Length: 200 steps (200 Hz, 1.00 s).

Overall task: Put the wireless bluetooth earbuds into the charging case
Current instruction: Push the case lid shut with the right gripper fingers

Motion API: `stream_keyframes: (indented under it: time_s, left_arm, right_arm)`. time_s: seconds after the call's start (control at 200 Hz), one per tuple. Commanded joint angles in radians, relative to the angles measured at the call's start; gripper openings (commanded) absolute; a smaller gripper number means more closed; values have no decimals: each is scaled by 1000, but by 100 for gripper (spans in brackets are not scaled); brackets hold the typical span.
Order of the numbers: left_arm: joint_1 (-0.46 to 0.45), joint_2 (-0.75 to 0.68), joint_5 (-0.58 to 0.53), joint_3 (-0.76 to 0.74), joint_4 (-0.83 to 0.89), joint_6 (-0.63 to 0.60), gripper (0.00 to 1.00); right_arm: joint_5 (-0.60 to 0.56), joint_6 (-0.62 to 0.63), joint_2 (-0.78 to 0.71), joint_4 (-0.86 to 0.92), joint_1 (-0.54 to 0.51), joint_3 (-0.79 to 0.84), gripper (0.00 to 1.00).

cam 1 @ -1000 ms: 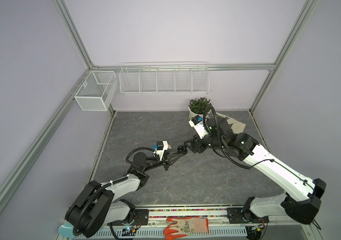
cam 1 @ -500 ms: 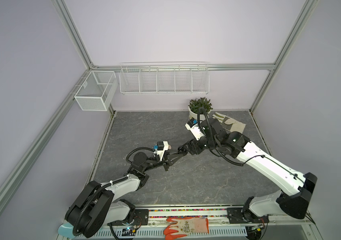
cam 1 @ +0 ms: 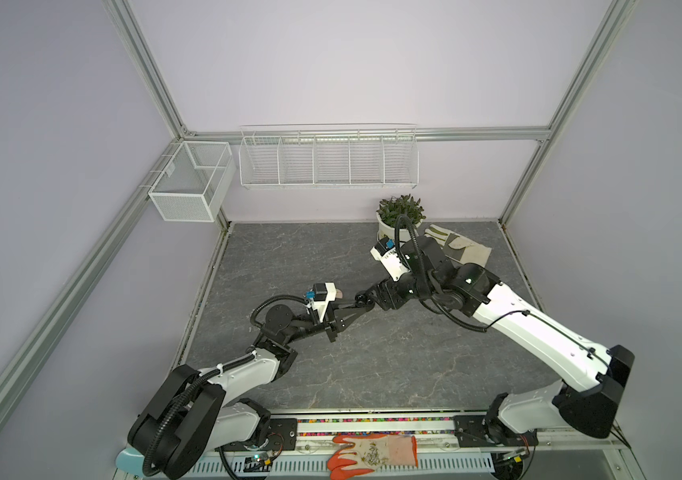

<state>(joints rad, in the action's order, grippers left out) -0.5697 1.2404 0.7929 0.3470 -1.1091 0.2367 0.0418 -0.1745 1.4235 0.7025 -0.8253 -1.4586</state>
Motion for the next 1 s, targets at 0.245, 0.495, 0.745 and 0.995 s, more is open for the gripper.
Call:
stream_keyframes:
  time_s: [0.245, 0.495, 0.745, 0.995]
  left_arm:
    - [-1, -4, 22, 15, -12, -17, 0]
    - [-2, -28, 64, 14, 25, -13, 0]
    - [-6, 1, 115, 43, 13, 11, 0]
    - [-6, 6, 110, 40, 12, 9, 0]
  right_arm:
    - [48, 25, -29, 42, 14, -22, 69]
    - [616, -46, -45, -123, 168, 65, 70]
    - [686, -38, 11, -121, 197, 96, 75]
    - [831, -38, 70, -128, 192, 96, 62]
